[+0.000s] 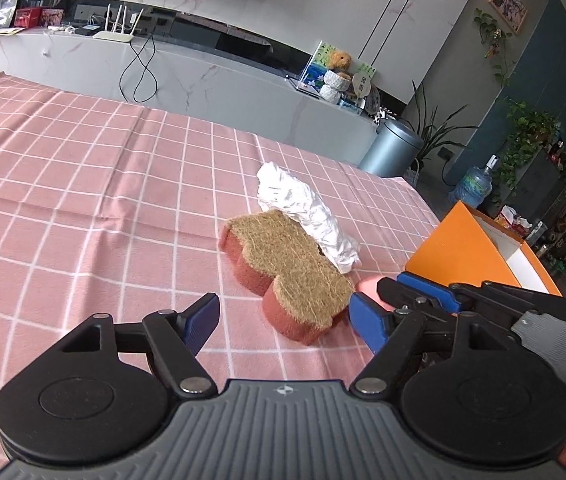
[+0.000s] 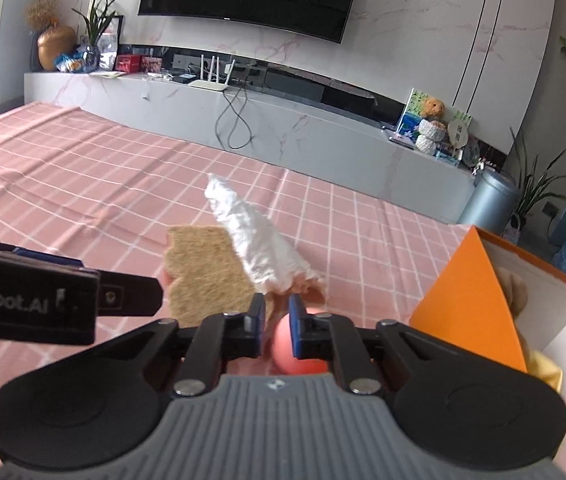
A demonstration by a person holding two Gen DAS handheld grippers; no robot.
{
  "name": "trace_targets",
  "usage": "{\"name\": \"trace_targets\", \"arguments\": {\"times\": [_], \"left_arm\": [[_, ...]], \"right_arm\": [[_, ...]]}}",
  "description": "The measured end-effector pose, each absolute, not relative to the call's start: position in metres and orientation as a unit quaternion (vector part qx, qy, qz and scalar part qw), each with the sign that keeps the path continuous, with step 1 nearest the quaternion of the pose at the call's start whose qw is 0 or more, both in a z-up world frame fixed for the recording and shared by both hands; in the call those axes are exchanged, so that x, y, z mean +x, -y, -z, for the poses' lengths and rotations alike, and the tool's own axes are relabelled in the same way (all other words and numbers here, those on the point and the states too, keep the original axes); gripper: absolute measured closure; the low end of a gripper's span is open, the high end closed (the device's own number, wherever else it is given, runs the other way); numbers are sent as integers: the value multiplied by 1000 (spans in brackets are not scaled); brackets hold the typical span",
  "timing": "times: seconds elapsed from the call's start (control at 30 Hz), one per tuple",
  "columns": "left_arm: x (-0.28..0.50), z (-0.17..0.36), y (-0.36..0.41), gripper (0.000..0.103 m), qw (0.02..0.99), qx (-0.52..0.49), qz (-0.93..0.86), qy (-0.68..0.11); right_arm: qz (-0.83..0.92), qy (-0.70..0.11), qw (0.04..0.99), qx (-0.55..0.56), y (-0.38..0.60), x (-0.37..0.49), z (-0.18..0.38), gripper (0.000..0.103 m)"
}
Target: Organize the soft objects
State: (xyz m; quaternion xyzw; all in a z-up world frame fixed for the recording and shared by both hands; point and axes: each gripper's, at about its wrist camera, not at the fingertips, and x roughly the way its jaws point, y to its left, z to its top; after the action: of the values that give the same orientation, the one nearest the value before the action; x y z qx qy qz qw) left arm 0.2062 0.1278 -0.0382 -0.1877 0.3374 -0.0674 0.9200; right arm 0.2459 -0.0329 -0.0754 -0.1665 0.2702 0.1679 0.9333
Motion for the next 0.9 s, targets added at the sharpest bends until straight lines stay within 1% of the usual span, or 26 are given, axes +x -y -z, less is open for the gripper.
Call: {"name": "trace_targets", "arguments": {"times": [0.07, 0.13, 0.2, 0.23, 0.3, 0.33, 0.37, 0.4, 0.57, 0.6, 0.67, 0.7, 0.77, 0.83, 0.9], "left_arm": [[214, 40, -126, 25, 919, -184, 67, -342], [223, 40, -124, 27, 917, -182, 70, -347], [231, 42, -122, 38, 914, -183, 70, -355], [234, 43, -121, 41, 912, -184, 71, -359], [240, 46, -120, 52, 909, -187, 75, -366], [243, 48, -119, 54, 907, -188, 75, -370], [246, 49, -118, 61, 905, -188, 76, -374], [248, 51, -117, 64, 903, -189, 77, -377], [245, 56, -120, 66, 897, -207, 76, -384], [244, 55, -120, 70, 896, -208, 76, -386], [240, 54, -123, 72, 896, -210, 73, -385], [240, 53, -125, 76, 896, -209, 70, -386], [239, 52, -126, 80, 896, -204, 66, -389], [238, 50, -128, 80, 898, -201, 63, -388], [236, 47, -130, 78, 900, -206, 64, -379]], "right_arm": [[-166, -272, 932, -172, 30, 256, 79, 97], [-167, -275, 930, -177, 27, 265, 83, 99], [-168, -278, 927, -186, 23, 270, 88, 100], [-169, -279, 926, -190, 22, 273, 90, 101], [-168, -282, 923, -200, 18, 276, 94, 102], [-167, -286, 921, -203, 17, 278, 96, 102], [-169, -292, 920, -201, 17, 280, 98, 103], [-173, -293, 920, -197, 18, 280, 98, 103], [-189, -304, 917, -175, 16, 276, 96, 103], [-193, -308, 917, -162, 16, 276, 96, 103], [-203, -320, 916, -135, 16, 275, 94, 103], [-214, -324, 913, -126, 15, 273, 93, 103], [-222, -321, 912, -128, 10, 267, 93, 103], [-217, -313, 913, -144, 6, 263, 93, 103], [-222, -309, 915, -135, 10, 261, 87, 103]]}}
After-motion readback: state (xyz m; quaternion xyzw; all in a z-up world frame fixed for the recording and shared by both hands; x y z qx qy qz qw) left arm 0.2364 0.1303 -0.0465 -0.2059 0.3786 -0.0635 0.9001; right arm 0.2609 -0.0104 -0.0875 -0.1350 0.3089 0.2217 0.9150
